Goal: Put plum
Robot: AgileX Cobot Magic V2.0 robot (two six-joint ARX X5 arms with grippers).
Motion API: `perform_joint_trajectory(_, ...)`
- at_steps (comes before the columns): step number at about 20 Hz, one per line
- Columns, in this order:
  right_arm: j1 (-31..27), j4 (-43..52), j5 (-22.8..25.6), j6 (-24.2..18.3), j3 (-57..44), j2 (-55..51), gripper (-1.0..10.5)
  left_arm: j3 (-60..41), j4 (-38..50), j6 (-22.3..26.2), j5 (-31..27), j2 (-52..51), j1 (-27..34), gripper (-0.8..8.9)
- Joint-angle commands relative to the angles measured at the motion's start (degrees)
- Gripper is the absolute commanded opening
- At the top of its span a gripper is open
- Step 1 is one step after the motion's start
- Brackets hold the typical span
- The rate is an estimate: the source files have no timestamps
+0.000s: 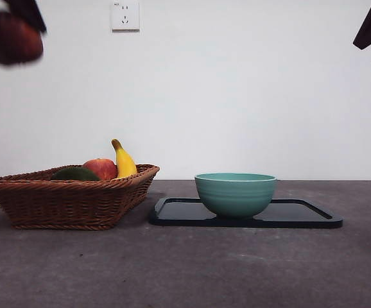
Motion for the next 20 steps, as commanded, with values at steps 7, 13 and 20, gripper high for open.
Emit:
perform_joint_trajectory(7,0.3,0.4,0.0,-0.5,0.3,0.2,2.1,-14.6,25.4,-1.6,0.1,9.6,-0.3,1.74)
perform_joint_trajectory(13,0.3,0.3,0.0,-0.4,0.3,0.2,2.1,-14.6,33.9,-1.6,-0.4,21.5,-2.0,1.74)
perform_joint_trajectory(20,0.3,0.4,0.0,-0.4,0.3,0.3,2.1,-14.6,37.0,-1.5,-0.5,25.6,-2.5,1.87)
